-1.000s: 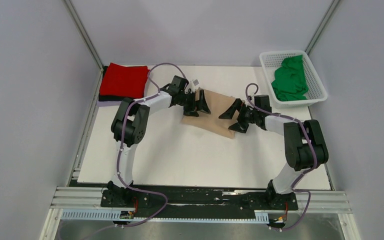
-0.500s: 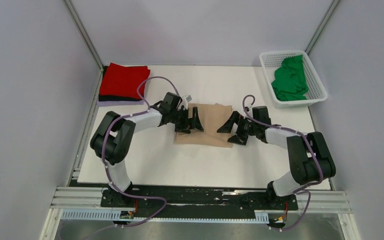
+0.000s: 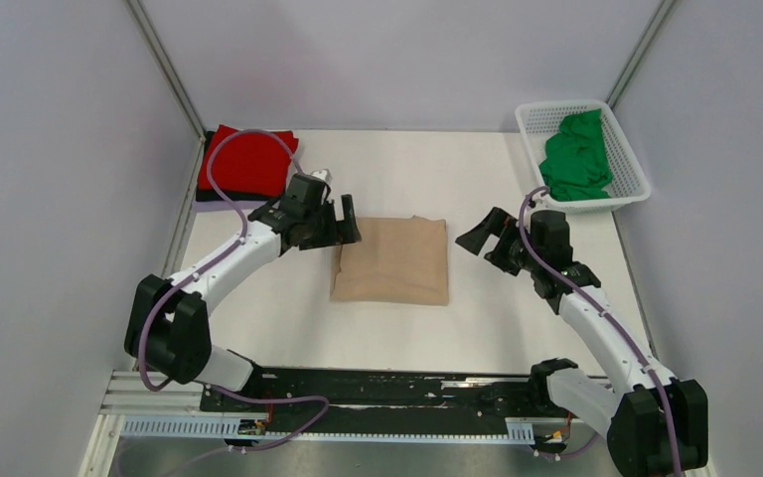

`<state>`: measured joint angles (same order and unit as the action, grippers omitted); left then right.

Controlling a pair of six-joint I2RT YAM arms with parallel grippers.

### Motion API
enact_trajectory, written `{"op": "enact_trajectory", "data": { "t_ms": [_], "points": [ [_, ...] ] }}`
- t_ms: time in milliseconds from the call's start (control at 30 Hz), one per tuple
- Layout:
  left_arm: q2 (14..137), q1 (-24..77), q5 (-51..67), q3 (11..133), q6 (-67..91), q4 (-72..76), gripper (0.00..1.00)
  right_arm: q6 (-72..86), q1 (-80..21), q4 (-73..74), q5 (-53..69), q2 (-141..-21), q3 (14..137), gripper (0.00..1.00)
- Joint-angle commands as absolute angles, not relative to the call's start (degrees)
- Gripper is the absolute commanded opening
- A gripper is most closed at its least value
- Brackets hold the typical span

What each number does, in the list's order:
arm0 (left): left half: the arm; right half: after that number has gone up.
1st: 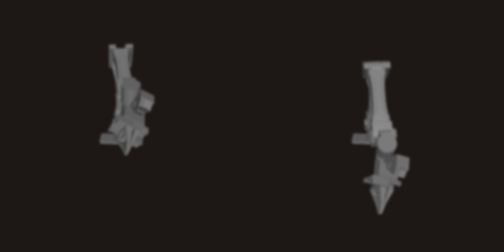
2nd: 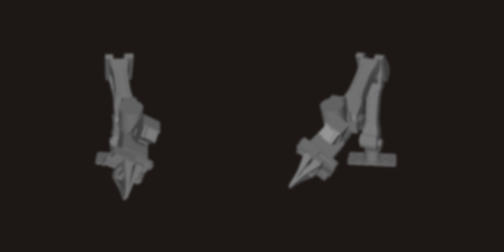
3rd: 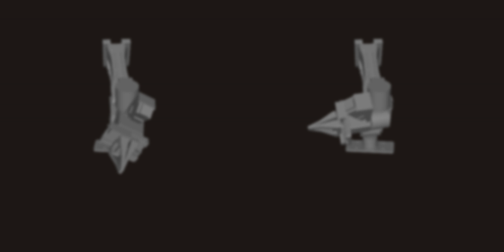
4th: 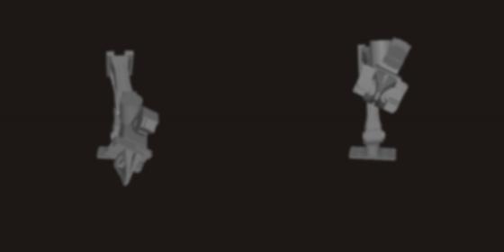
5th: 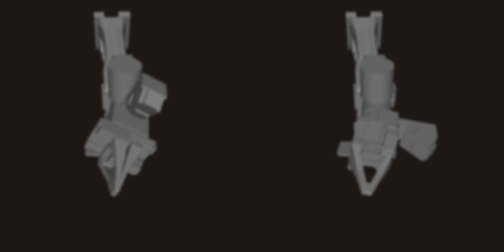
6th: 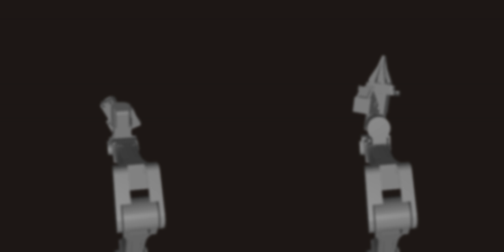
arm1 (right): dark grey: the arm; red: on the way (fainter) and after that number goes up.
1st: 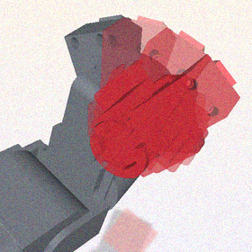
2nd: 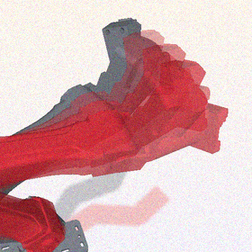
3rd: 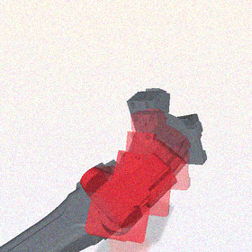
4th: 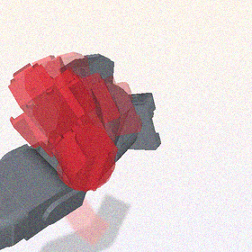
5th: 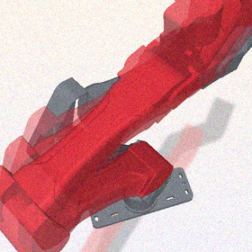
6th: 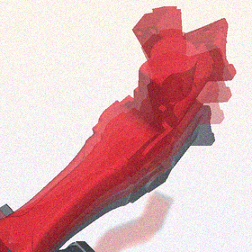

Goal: Fold and stack the t-shirts
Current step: Put the neatly folded tshirt into the corner of the board with the left arm

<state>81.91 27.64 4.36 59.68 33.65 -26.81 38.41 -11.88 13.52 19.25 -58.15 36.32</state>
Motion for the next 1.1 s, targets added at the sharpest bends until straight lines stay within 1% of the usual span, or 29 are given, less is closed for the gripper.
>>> {"op": "enact_trajectory", "data": {
  "t_ms": [0, 133, 233, 267, 467, 500, 533, 567, 600, 633, 667, 733, 867, 1033, 1067],
  "points": [
    [87.28, 22.00, 1.83, 60.86, 31.57, -26.36, 1.00, 37.13, -11.11, 15.34, 13.53, -56.67, 37.27, 1.00],
    [94.18, 21.11, 8.09, 63.41, 29.37, -24.22, 0.96, 36.50, -10.74, 17.40, 12.93, -56.48, 37.29, 1.00],
    [100.18, 21.09, 13.26, 65.42, 27.64, -23.20, 0.88, 36.01, -10.43, 19.02, 11.18, -56.43, 37.22, 1.00],
    [101.15, 21.09, 14.72, 65.99, 27.21, -23.11, 0.87, 35.55, -10.36, 20.09, 10.27, -56.36, 37.45, 1.00],
    [106.55, 22.30, 16.66, 66.13, 27.15, -22.07, 0.74, 32.94, -9.88, 22.90, 3.78, -53.95, 38.22, 1.00],
    [107.34, 22.71, 15.33, 66.16, 27.29, -22.24, 0.69, 32.35, -9.77, 22.79, 2.36, -53.58, 37.98, 1.00],
    [107.77, 23.67, 14.65, 66.61, 27.54, -22.41, 0.60, 31.89, -9.69, 22.78, 0.54, -53.31, 37.52, 1.00],
    [108.68, 24.14, 13.44, 67.01, 27.69, -23.01, 0.52, 31.52, -9.39, 22.84, -2.02, -53.27, 37.03, 1.00],
    [109.10, 25.11, 12.70, 67.99, 27.82, -23.28, 0.38, 31.21, -9.06, 23.00, -3.41, -53.26, 36.60, 1.00],
    [109.98, 25.52, 10.56, 68.67, 28.09, -24.19, 0.31, 31.05, -8.56, 23.06, -3.85, -53.18, 36.18, 1.00],
    [110.40, 26.22, 9.19, 70.23, 28.15, -24.97, 0.13, 30.97, -8.12, 23.03, -3.80, -53.10, 35.94, 1.00],
    [111.48, 26.84, 4.05, 73.25, 28.27, -28.78, 0.00, 30.94, -7.85, 23.07, -4.01, -53.17, 35.77, 1.00],
    [113.07, 26.89, -6.70, 80.90, 26.27, -34.77, 0.00, 30.98, -7.77, 23.03, -5.38, -53.26, 36.02, 1.00],
    [114.61, 26.75, -25.00, 93.92, 18.81, -41.18, 0.00, 30.68, -7.77, 23.03, -6.32, -53.10, 36.04, 1.00],
    [115.03, 26.57, -27.22, 95.39, 17.53, -42.04, 0.00, 30.67, -7.80, 23.03, -6.58, -53.13, 35.99, 1.00]
  ]
}}
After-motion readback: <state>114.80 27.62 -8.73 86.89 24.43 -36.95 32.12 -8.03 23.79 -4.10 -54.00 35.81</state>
